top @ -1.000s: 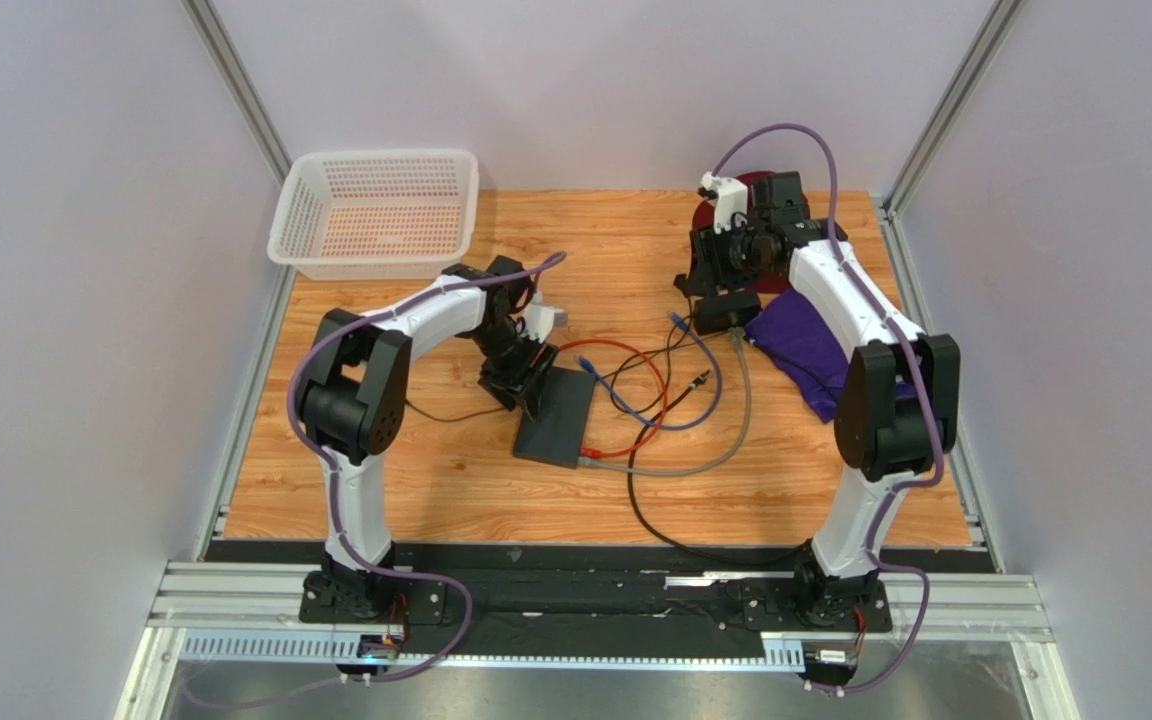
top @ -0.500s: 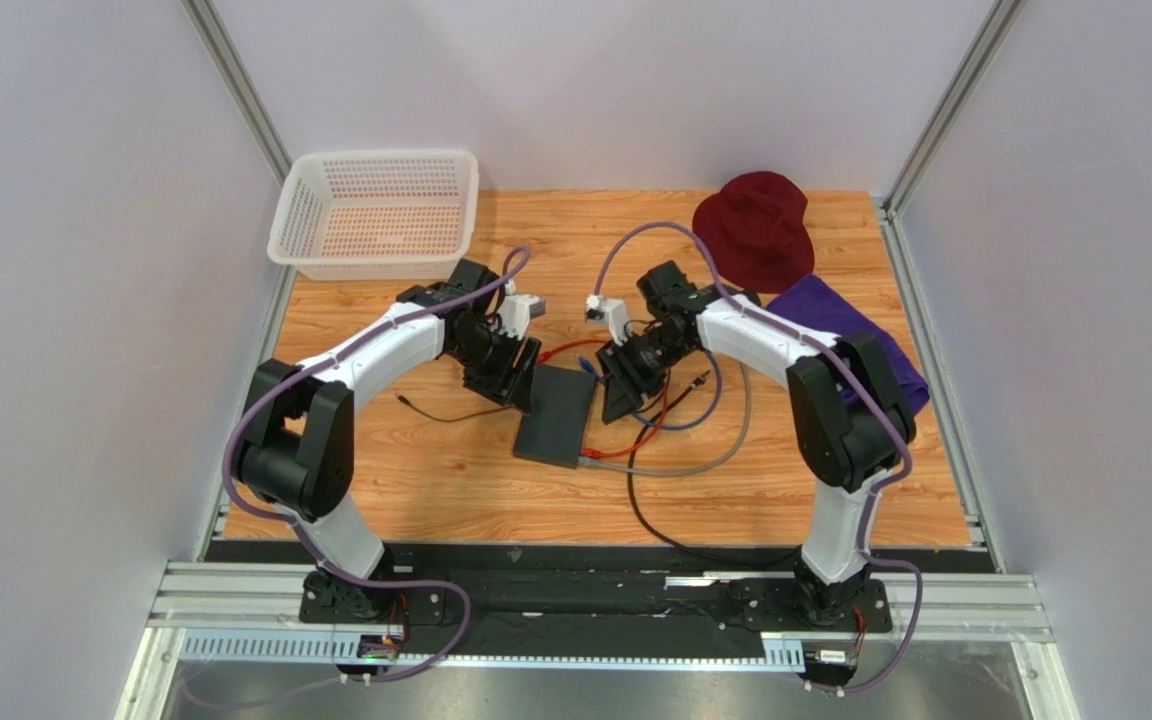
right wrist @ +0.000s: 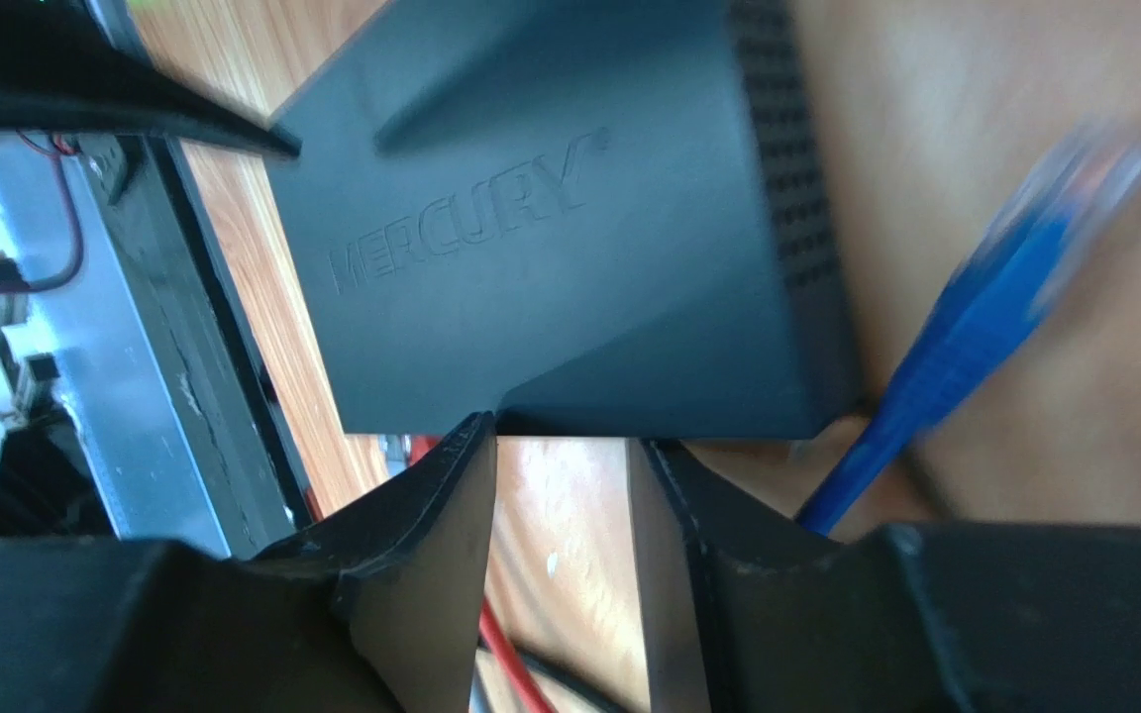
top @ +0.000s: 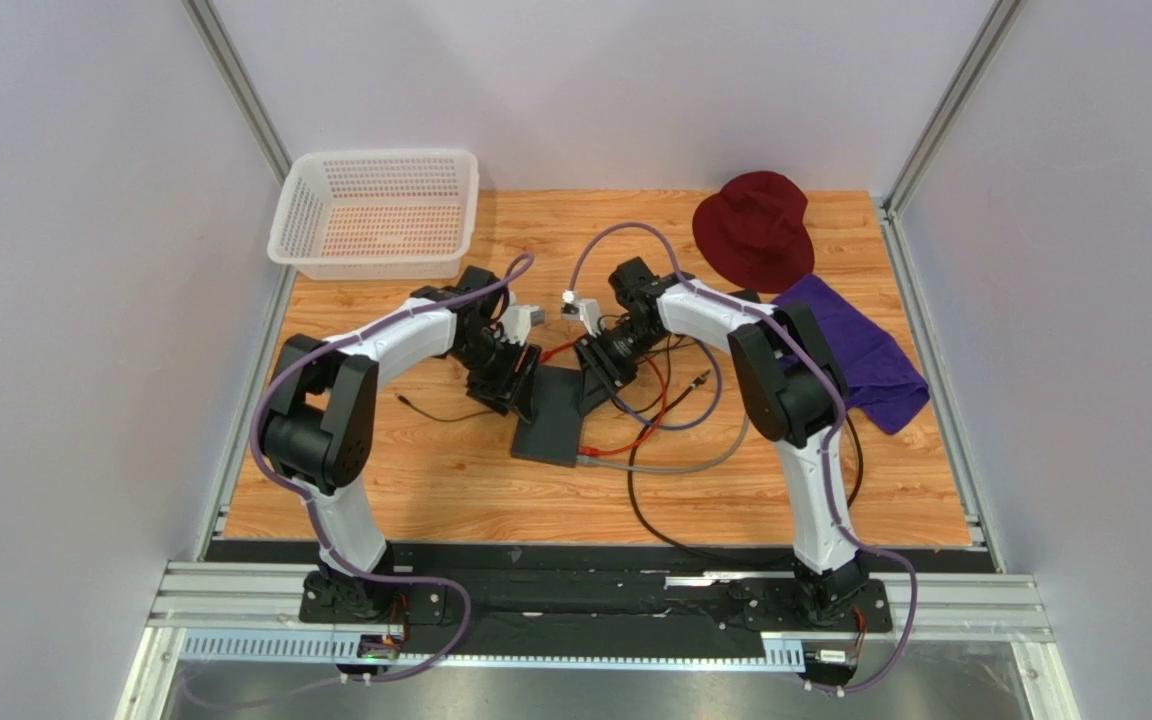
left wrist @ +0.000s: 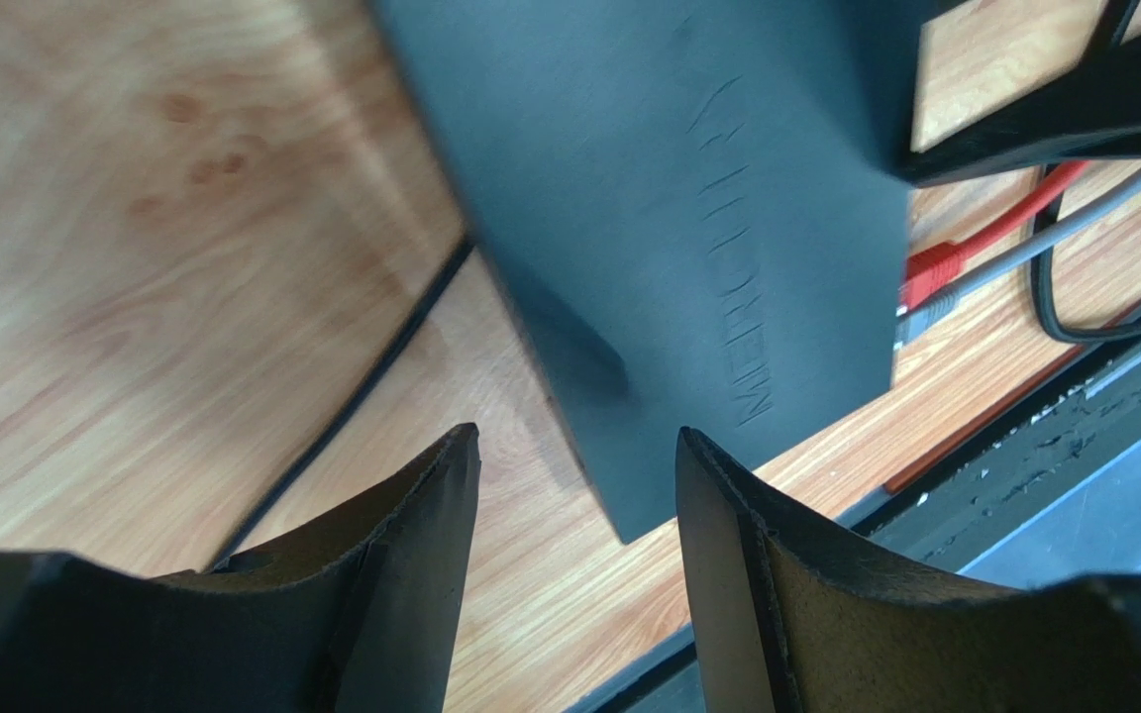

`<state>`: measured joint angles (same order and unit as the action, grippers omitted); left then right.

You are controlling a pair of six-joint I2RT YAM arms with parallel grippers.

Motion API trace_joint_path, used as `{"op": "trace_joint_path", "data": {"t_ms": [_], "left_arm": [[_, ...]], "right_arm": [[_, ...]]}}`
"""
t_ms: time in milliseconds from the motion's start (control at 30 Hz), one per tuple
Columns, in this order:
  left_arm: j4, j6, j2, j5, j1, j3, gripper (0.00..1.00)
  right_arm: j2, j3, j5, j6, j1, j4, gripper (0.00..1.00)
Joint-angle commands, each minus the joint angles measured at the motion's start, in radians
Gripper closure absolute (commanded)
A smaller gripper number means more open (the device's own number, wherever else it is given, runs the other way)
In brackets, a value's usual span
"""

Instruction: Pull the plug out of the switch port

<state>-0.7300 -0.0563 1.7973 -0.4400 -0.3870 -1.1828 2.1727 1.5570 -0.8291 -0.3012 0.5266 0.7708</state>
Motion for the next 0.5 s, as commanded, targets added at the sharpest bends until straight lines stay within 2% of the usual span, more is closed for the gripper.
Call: {"op": "trace_joint_path", "data": {"t_ms": [0, 133, 267, 467], "left_arm": [[-0.029, -0.004, -0.035, 0.03, 0.033, -0.074, 0.4], [-0.062, 0.002, -0.079, 0.024, 0.056, -0.098, 0.4], [-0.057, 0.009, -0.069, 0.003, 0.056, -0.063, 0.4], [-0.029, -0.01, -0.007, -0.016, 0.056, -0.026, 0.46]], "right_arm": [[0.088, 0.191, -0.091, 0.027, 0.021, -0.022, 0.59], [0.079, 0.224, -0.081, 0.028, 0.018, -0.022, 0.57], [0.029, 0.155, -0.154, 0.007, 0.006, -0.002, 0.49], [0.065, 0.143, -0.199, -0.081, 0.01, 0.148, 0.47]]}}
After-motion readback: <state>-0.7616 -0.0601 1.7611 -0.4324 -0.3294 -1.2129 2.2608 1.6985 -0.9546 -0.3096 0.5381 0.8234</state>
